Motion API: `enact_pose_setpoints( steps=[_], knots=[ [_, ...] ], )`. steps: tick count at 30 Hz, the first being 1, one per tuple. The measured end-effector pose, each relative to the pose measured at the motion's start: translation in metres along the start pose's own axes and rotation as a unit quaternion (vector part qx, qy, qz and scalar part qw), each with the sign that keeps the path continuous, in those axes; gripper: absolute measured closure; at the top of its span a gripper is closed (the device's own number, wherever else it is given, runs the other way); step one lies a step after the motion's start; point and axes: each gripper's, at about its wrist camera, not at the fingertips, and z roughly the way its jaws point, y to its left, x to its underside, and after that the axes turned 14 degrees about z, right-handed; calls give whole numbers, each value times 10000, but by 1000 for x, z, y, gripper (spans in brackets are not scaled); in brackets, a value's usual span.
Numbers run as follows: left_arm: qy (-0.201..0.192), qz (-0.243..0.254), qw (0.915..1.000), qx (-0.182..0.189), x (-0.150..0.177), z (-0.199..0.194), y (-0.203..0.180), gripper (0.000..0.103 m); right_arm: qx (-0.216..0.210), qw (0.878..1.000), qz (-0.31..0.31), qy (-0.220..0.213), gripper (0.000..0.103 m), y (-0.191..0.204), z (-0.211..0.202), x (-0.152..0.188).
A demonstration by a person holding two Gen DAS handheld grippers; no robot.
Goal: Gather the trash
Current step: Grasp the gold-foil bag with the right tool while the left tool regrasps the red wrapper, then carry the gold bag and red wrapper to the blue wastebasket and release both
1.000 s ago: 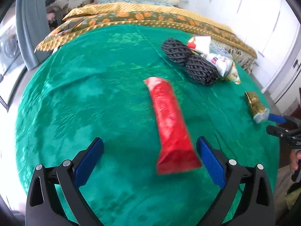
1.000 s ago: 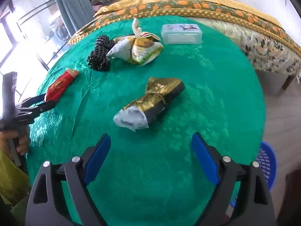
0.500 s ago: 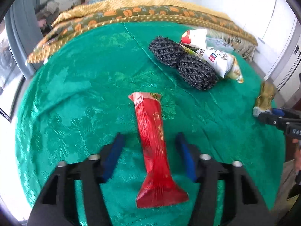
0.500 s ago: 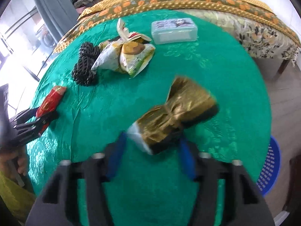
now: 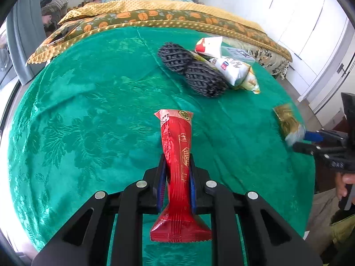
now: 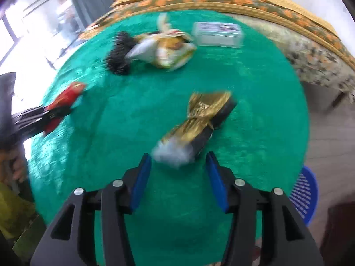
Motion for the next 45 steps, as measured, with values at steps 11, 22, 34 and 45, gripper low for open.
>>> enact_pose_setpoints(
  steps=[11,22,34,45],
  knots=[
    [-73,151,9998,-49,-9,-4,-16,86,323,9971,365,-579,26,-6,-11,-13],
    [-190,321,9993,62,-23,-9,-50,86,210,9962,434,-725,58,-23,-14,-10],
    [-313,1336,9835,1179,-78,8,-208,86,360,9869,1072,-1148,58,-153,-87,13],
    [224,2080,9599,1867,-100,85,-364,86,765,9727,1996,-901,58,-291,-78,48]
  ],
)
